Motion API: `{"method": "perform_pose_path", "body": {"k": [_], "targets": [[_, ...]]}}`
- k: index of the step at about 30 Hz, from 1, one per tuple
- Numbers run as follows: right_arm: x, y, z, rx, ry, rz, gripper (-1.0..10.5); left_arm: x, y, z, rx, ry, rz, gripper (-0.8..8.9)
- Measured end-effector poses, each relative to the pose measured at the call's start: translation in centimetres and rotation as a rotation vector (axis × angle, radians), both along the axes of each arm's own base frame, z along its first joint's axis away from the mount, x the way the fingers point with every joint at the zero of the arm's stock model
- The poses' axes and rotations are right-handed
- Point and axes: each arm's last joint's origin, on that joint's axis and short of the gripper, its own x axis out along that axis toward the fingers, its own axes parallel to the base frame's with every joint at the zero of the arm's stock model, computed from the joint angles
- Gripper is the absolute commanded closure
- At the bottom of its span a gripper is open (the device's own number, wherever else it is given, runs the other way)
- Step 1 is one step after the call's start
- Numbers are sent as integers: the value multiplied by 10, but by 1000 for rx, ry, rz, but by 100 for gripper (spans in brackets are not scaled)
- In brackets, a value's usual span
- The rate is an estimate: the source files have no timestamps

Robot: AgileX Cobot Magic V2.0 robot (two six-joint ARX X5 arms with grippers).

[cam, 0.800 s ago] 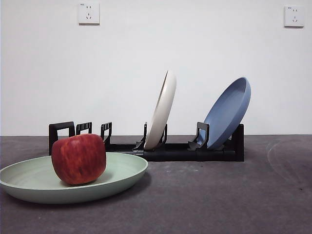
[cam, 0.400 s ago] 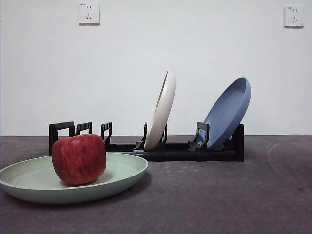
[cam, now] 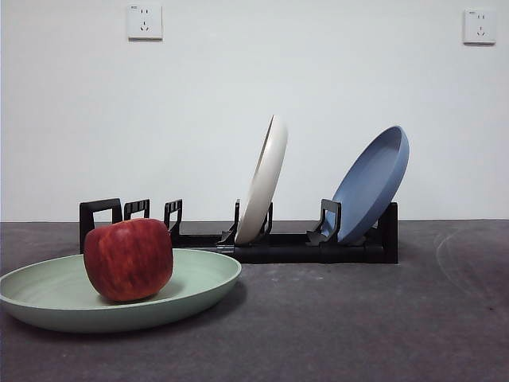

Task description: Take the green plate from the plate rack,put the plate on the table,take the apple from the table,put the apple in the plate

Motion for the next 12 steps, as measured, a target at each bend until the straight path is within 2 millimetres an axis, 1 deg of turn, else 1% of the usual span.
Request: {"method": "perform_pose_path", "body": {"k": [12], "targets": [[0, 0, 0, 0, 0, 0, 946, 2, 0, -3, 0, 34, 0, 817]]}}
